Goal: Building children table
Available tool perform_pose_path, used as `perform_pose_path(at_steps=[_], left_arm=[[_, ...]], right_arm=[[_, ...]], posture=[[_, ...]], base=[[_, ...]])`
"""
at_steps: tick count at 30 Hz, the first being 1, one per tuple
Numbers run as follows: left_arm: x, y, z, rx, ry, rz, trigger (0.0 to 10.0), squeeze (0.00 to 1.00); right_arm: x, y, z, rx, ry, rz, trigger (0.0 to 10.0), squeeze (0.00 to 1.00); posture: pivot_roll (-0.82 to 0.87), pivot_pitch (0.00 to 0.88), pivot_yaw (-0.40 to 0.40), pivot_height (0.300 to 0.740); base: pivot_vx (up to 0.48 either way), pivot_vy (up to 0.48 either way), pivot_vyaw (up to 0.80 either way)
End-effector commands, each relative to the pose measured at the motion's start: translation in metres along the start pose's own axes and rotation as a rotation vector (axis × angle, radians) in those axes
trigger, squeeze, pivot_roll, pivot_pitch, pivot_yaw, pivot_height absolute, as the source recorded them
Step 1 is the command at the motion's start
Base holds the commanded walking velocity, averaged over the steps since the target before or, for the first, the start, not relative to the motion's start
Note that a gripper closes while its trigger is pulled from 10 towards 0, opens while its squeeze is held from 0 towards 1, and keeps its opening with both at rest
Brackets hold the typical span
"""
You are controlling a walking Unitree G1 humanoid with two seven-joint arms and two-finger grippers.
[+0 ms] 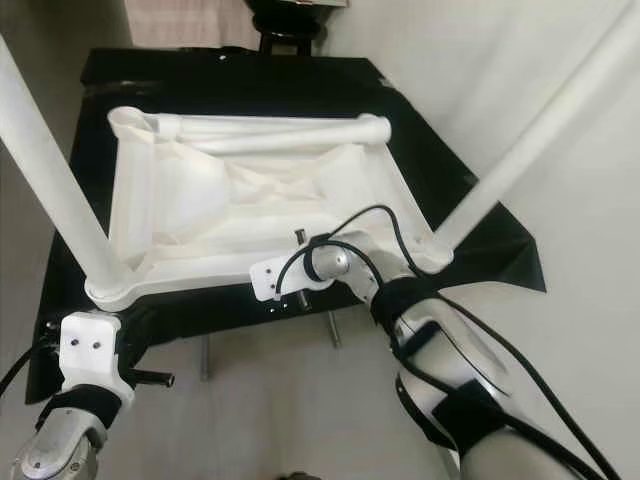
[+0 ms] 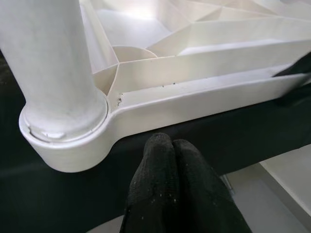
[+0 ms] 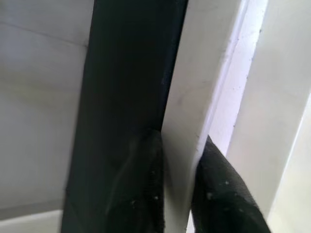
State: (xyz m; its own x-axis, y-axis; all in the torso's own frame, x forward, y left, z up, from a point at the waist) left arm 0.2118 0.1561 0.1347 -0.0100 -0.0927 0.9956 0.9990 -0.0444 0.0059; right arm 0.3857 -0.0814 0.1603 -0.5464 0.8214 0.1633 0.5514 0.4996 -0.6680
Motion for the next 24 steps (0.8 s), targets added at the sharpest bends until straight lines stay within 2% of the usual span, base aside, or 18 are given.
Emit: perform_pose_path(at_steps=[1, 3, 4, 7, 10, 11, 12, 13, 14, 15, 16, 17, 18, 20, 21, 22, 23, 24], left_arm=[[-0.001, -0.002, -0.003, 0.000, -0.023, 0.013, 10.0, 0.00], [-0.001, -0.002, -0.003, 0.000, -0.024, 0.013, 10.0, 0.00], [-0.001, -0.002, -0.003, 0.001, -0.025, 0.013, 10.0, 0.00], [-0.001, -0.002, -0.003, 0.002, -0.027, 0.013, 10.0, 0.00], [-0.001, -0.002, -0.004, 0.002, -0.027, 0.013, 10.0, 0.00], [-0.001, -0.002, -0.004, 0.000, -0.026, 0.013, 10.0, 0.00], [-0.001, -0.002, -0.004, 0.000, -0.026, 0.013, 10.0, 0.00], [-0.001, -0.002, -0.004, -0.002, -0.023, 0.013, 10.0, 0.00], [-0.001, -0.002, -0.004, -0.004, -0.021, 0.012, 10.0, 0.00], [-0.001, -0.002, -0.004, -0.004, -0.021, 0.012, 10.0, 0.00], [0.000, -0.001, -0.003, -0.006, -0.018, 0.010, 10.0, 0.00], [0.000, -0.001, -0.003, -0.006, -0.018, 0.010, 10.0, 0.00], [0.000, -0.001, -0.003, -0.006, -0.017, 0.010, 10.0, 0.00], [0.000, 0.000, -0.001, -0.001, -0.013, 0.006, 10.0, 0.00], [0.001, 0.001, 0.001, 0.009, -0.009, 0.001, 10.0, 0.00], [0.001, 0.002, 0.002, 0.015, -0.007, -0.002, 10.0, 0.00], [0.001, 0.002, 0.002, 0.015, -0.007, -0.002, 10.0, 0.00], [0.002, 0.003, 0.007, 0.037, 0.013, -0.009, 10.0, 0.00]], right_arm=[[-0.002, -0.027, -0.058, -0.293, -0.082, 0.077, 10.0, 0.77], [-0.006, -0.031, -0.064, -0.330, -0.088, 0.109, 10.0, 0.77], [-0.010, -0.035, -0.071, -0.381, -0.089, 0.149, 10.0, 1.00], [-0.014, -0.041, -0.081, -0.460, -0.069, 0.183, 10.0, 1.00], [-0.026, -0.057, -0.099, -0.661, 0.059, 0.246, 10.0, 1.00], [-0.030, -0.060, -0.100, -0.683, 0.075, 0.267, 10.0, 0.87], [-0.030, -0.060, -0.100, -0.683, 0.075, 0.267, 10.0, 0.87], [-0.033, -0.061, -0.100, -0.688, 0.090, 0.267, 10.0, 0.08], [-0.036, -0.060, -0.096, -0.668, 0.125, 0.258, 10.0, 0.00], [-0.036, -0.060, -0.096, -0.668, 0.125, 0.258, 10.0, 0.00], [-0.040, -0.057, -0.088, -0.637, 0.226, 0.219, 10.0, 0.00], [-0.040, -0.057, -0.088, -0.637, 0.226, 0.219, 10.0, 0.00], [-0.042, -0.055, -0.084, -0.627, 0.272, 0.205, 10.0, 0.00], [-0.045, -0.051, -0.074, -0.616, 0.446, 0.115, 10.0, 0.00], [-0.045, -0.050, -0.069, -0.643, 0.562, 0.035, 10.0, 0.00], [-0.046, -0.050, -0.066, -0.666, 0.636, -0.018, 10.0, 0.00], [-0.046, -0.050, -0.066, -0.666, 0.636, -0.018, 10.0, 0.00], [-0.048, -0.052, -0.061, -0.711, 0.768, -0.104, 10.0, 0.00]], posture=[[-0.19, 0.111, -0.166, 0.740], [-0.19, 0.111, -0.166, 0.740], [-0.19, 0.111, -0.166, 0.740], [-0.19, 0.111, -0.166, 0.740], [-0.19, 0.108, -0.159, 0.740], [-0.19, 0.106, -0.153, 0.740], [-0.19, 0.106, -0.153, 0.740], [-0.19, 0.106, -0.153, 0.740], [-0.19, 0.105, -0.154, 0.740], [-0.19, 0.105, -0.154, 0.740], [-0.19, 0.101, -0.154, 0.740], [-0.19, 0.101, -0.154, 0.740], [-0.19, 0.099, -0.152, 0.740], [-0.19, 0.095, -0.153, 0.740], [-0.19, 0.094, -0.152, 0.740], [-0.19, 0.093, -0.151, 0.740], [-0.19, 0.093, -0.151, 0.740], [-0.20, 0.089, -0.146, 0.740]], base=[[0.000, 0.000, 0.00], [0.000, 0.000, 0.00], [0.000, 0.000, 0.00], [0.000, 0.000, 0.00], [0.000, 0.000, 0.00], [0.000, 0.000, 0.00], [0.000, 0.000, 0.00], [0.000, 0.000, 0.00], [0.000, 0.000, 0.00], [0.000, 0.000, 0.00], [0.000, 0.000, 0.00], [0.000, 0.000, 0.00], [0.000, 0.000, 0.00], [0.000, 0.000, 0.00], [0.000, 0.000, 0.00], [0.000, 0.000, 0.00], [0.000, 0.000, 0.00], [0.000, 0.000, 0.00]])
Point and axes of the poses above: a point about 5 cm out from each wrist's last joint towards the gripper, its own y axis pointing out of the wrist towards the gripper, its own x axis along the axis of the wrist's last joint, z = x × y, the point moved 1 cm from there along y, pointing out of the wrist towards the gripper, and after that the axes turned 4 degrees about y, right-handed, at the moved point
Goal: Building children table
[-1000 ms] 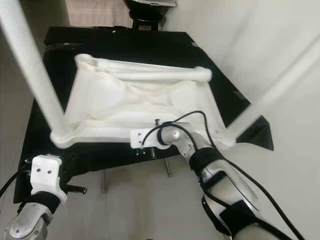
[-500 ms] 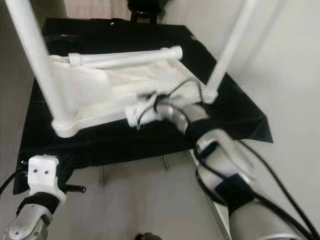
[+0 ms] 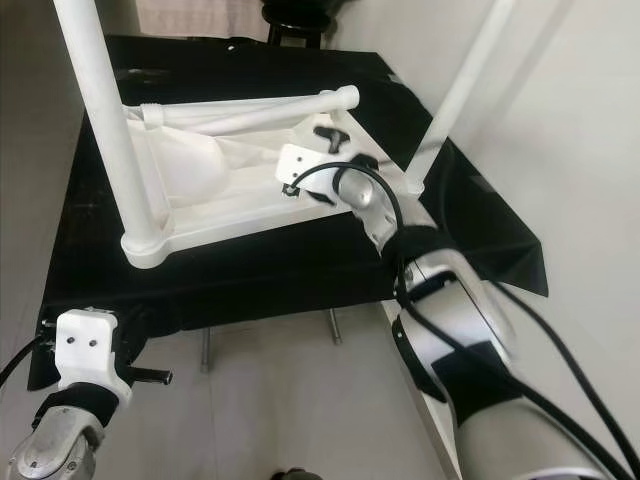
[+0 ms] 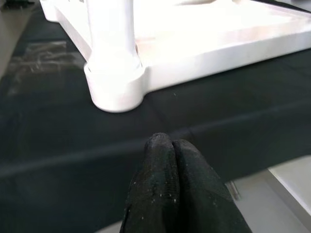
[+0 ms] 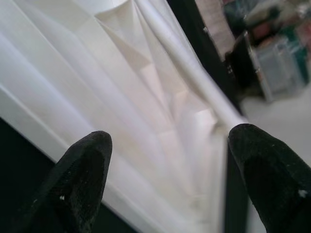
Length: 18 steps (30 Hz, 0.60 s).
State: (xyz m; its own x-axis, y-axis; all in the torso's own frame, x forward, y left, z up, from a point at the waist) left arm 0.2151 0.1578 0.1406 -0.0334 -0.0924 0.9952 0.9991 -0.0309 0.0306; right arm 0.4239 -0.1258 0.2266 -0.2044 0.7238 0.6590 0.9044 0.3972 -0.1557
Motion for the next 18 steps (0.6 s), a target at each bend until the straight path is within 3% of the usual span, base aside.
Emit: perform_pose_path(at_steps=[1, 2, 3, 4, 5, 6, 7, 8, 9, 11, 13, 14, 16, 18], left_arm=[[-0.004, 0.000, 0.004, 0.021, 0.013, 0.015, 10.0, 0.00], [-0.004, 0.000, 0.004, 0.021, 0.013, 0.015, 10.0, 0.00], [-0.003, 0.001, 0.008, 0.046, 0.031, 0.013, 10.0, 0.00], [-0.003, 0.001, 0.008, 0.046, 0.031, 0.013, 10.0, 0.00], [-0.003, 0.005, 0.016, 0.112, 0.071, 0.012, 10.0, 0.00], [-0.003, 0.005, 0.016, 0.112, 0.071, 0.012, 10.0, 0.00], [-0.004, 0.007, 0.019, 0.125, 0.092, 0.020, 10.0, 0.00], [-0.004, 0.007, 0.019, 0.125, 0.092, 0.020, 10.0, 0.00], [-0.005, 0.009, 0.019, 0.110, 0.116, 0.026, 10.0, 0.00], [-0.005, 0.009, 0.019, 0.110, 0.116, 0.026, 10.0, 0.00], [-0.007, 0.009, 0.013, 0.053, 0.110, 0.024, 10.0, 0.00], [-0.007, 0.009, 0.013, 0.053, 0.110, 0.024, 10.0, 0.00], [-0.012, 0.006, 0.010, 0.058, 0.121, 0.050, 10.0, 0.00], [-0.013, 0.004, 0.010, 0.069, 0.123, 0.058, 10.0, 0.00]], right_arm=[[0.001, -0.004, -0.005, -0.034, 0.163, -0.066, 10.0, 0.00], [0.001, -0.004, -0.005, -0.034, 0.163, -0.066, 10.0, 0.00], [-0.004, -0.007, -0.005, -0.078, 0.267, -0.088, 10.0, 0.00], [-0.004, -0.007, -0.005, -0.078, 0.267, -0.088, 10.0, 0.00], [-0.018, -0.019, 0.007, -0.186, 0.475, -0.163, 10.0, 0.00], [-0.018, -0.019, 0.007, -0.186, 0.475, -0.163, 10.0, 0.00], [-0.026, -0.031, 0.031, -0.134, 0.654, -0.217, 10.0, 0.00], [-0.026, -0.031, 0.031, -0.134, 0.654, -0.217, 10.0, 0.00], [-0.027, -0.043, 0.059, 0.014, 0.781, -0.262, 10.0, 0.00], [-0.027, -0.043, 0.059, 0.014, 0.781, -0.262, 10.0, 0.00], [-0.033, -0.062, 0.097, 0.095, 0.844, -0.261, 10.0, 0.00], [-0.033, -0.062, 0.097, 0.095, 0.844, -0.261, 10.0, 0.00], [-0.038, -0.079, 0.128, 0.115, 0.842, -0.233, 10.0, 0.00], [-0.038, -0.080, 0.128, 0.099, 0.841, -0.241, 10.0, 0.00]], posture=[[-0.20, 0.089, -0.146, 0.740], [-0.20, 0.089, -0.146, 0.740], [-0.21, 0.085, -0.143, 0.740], [-0.21, 0.085, -0.143, 0.740], [-0.22, 0.080, -0.133, 0.740], [-0.22, 0.080, -0.133, 0.740], [-0.23, 0.075, -0.120, 0.740], [-0.23, 0.075, -0.120, 0.740], [-0.24, 0.072, -0.119, 0.740], [-0.24, 0.072, -0.119, 0.740], [-0.25, 0.058, -0.104, 0.740], [-0.25, 0.058, -0.104, 0.740], [-0.25, 0.054, -0.103, 0.740], [-0.25, 0.049, -0.099, 0.740]], base=[[0.000, 0.000, 0.00], [0.000, 0.000, 0.00], [0.000, 0.000, 0.00], [0.000, 0.000, 0.00], [0.000, 0.000, 0.00], [0.000, 0.000, 0.00], [0.000, 0.000, 0.00], [0.000, 0.000, 0.00], [0.000, 0.000, 0.00], [0.000, 0.000, 0.00], [0.000, 0.000, 0.00], [0.000, 0.000, 0.00], [0.000, 0.480, 0.00], [0.000, 0.480, 0.00]])
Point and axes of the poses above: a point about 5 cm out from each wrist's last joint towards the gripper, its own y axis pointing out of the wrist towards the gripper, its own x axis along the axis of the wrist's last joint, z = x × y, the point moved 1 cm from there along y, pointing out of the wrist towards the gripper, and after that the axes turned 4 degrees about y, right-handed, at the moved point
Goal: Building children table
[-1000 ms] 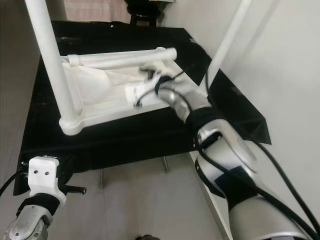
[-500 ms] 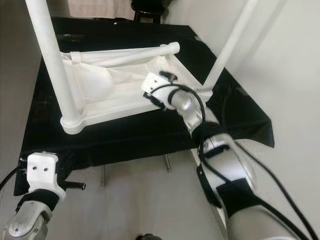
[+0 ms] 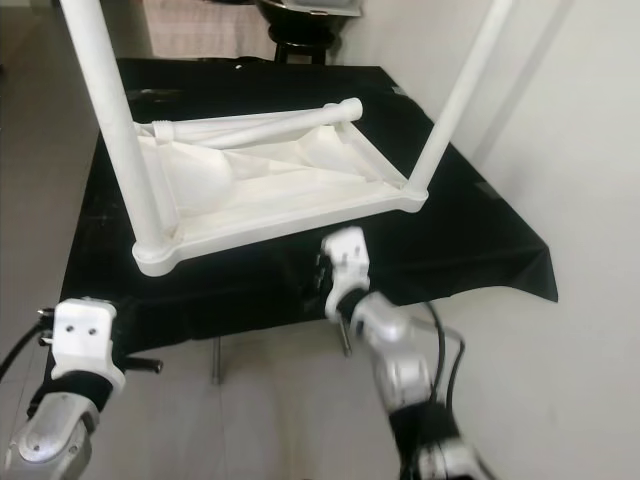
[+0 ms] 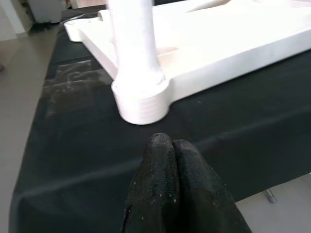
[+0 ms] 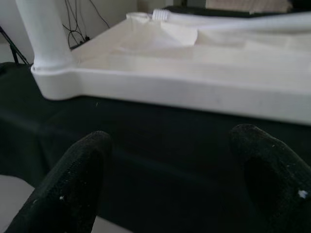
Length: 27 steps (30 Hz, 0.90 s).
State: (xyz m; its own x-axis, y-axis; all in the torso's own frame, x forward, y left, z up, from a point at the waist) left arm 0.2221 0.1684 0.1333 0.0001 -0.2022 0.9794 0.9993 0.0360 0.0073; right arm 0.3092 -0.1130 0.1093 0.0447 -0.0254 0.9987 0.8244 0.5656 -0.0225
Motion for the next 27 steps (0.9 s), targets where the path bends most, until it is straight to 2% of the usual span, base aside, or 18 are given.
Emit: perform_pose_path(at_steps=[1, 6, 9, 16, 27], left_arm=[[-0.006, -0.003, 0.001, 0.020, 0.007, 0.031, 10.0, 0.00], [-0.007, -0.002, 0.003, 0.052, -0.002, 0.035, 10.0, 0.00], [-0.010, 0.002, 0.003, 0.076, -0.002, 0.036, 10.0, 0.00], [-0.013, 0.006, 0.003, 0.074, -0.011, 0.040, 10.0, 0.00], [-0.015, 0.012, 0.005, 0.072, -0.017, 0.045, 10.0, 0.00]], right_arm=[[0.014, 0.004, -0.005, -0.017, -0.020, -0.053, 10.0, 0.00], [0.017, 0.010, -0.008, -0.027, -0.019, -0.063, 10.0, 0.00], [0.022, 0.010, -0.003, -0.029, -0.024, -0.056, 10.0, 0.00], [0.025, 0.006, -0.002, -0.054, -0.029, -0.047, 10.0, 0.00], [0.026, 0.011, 0.000, -0.050, -0.043, -0.042, 10.0, 0.00]], posture=[[-0.25, 0.041, -0.092, 0.740], [-0.25, 0.034, -0.093, 0.740], [-0.25, 0.019, -0.092, 0.740], [-0.25, 0.011, -0.094, 0.740], [-0.26, 0.007, -0.083, 0.740]], base=[[0.000, 0.480, 0.00], [0.000, 0.480, 0.00], [0.000, 0.480, 0.00], [0.000, 0.480, 0.00], [0.000, 0.480, 0.00]])
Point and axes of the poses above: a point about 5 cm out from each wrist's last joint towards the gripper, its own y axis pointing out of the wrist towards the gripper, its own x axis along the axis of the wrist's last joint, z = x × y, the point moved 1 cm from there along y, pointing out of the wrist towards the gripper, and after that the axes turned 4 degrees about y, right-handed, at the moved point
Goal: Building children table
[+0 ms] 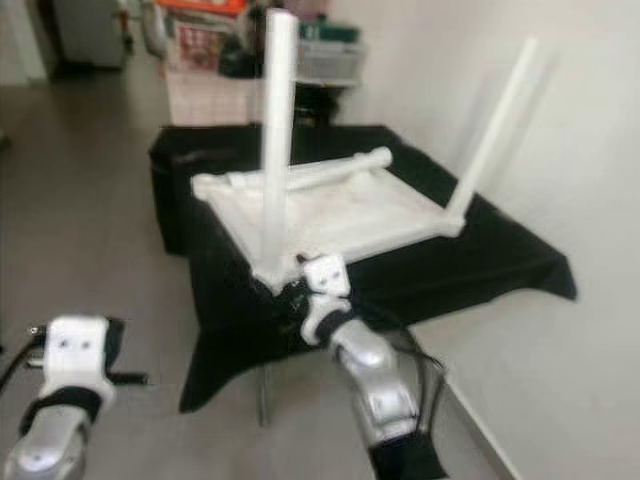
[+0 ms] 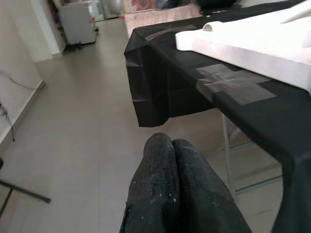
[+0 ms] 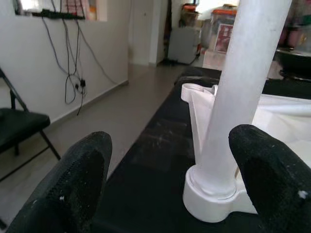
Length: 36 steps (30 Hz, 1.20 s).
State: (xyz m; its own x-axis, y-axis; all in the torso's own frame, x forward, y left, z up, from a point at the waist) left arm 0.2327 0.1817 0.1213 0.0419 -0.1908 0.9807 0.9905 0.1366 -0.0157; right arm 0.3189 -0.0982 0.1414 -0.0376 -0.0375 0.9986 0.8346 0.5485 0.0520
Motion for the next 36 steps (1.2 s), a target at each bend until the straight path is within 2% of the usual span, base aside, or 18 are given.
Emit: perform_pose_path(at_steps=[1, 15, 36], left_arm=[[-0.0002, 0.0007, -0.0052, -0.022, -0.009, 0.003, 10.0, 0.00], [-0.0004, 0.0042, -0.0058, -0.037, -0.014, -0.002, 10.0, 0.00], [0.0021, 0.0088, -0.0114, -0.053, -0.046, -0.031, 10.0, 0.00]], right_arm=[[-0.0059, -0.0048, -0.0070, -0.030, -0.010, 0.037, 10.0, 0.00], [-0.0053, -0.0025, -0.0009, 0.003, -0.052, 0.057, 10.0, 0.00], [-0.0076, -0.0004, 0.0002, 0.059, -0.074, 0.078, 10.0, 0.00]], posture=[[-0.26, 0.007, -0.083, 0.740], [-0.26, 0.002, -0.082, 0.740], [-0.28, 0.000, -0.101, 0.740]], base=[[0.000, 0.480, 0.00], [0.000, 0.470, 0.00], [0.000, 0.000, 0.00]])
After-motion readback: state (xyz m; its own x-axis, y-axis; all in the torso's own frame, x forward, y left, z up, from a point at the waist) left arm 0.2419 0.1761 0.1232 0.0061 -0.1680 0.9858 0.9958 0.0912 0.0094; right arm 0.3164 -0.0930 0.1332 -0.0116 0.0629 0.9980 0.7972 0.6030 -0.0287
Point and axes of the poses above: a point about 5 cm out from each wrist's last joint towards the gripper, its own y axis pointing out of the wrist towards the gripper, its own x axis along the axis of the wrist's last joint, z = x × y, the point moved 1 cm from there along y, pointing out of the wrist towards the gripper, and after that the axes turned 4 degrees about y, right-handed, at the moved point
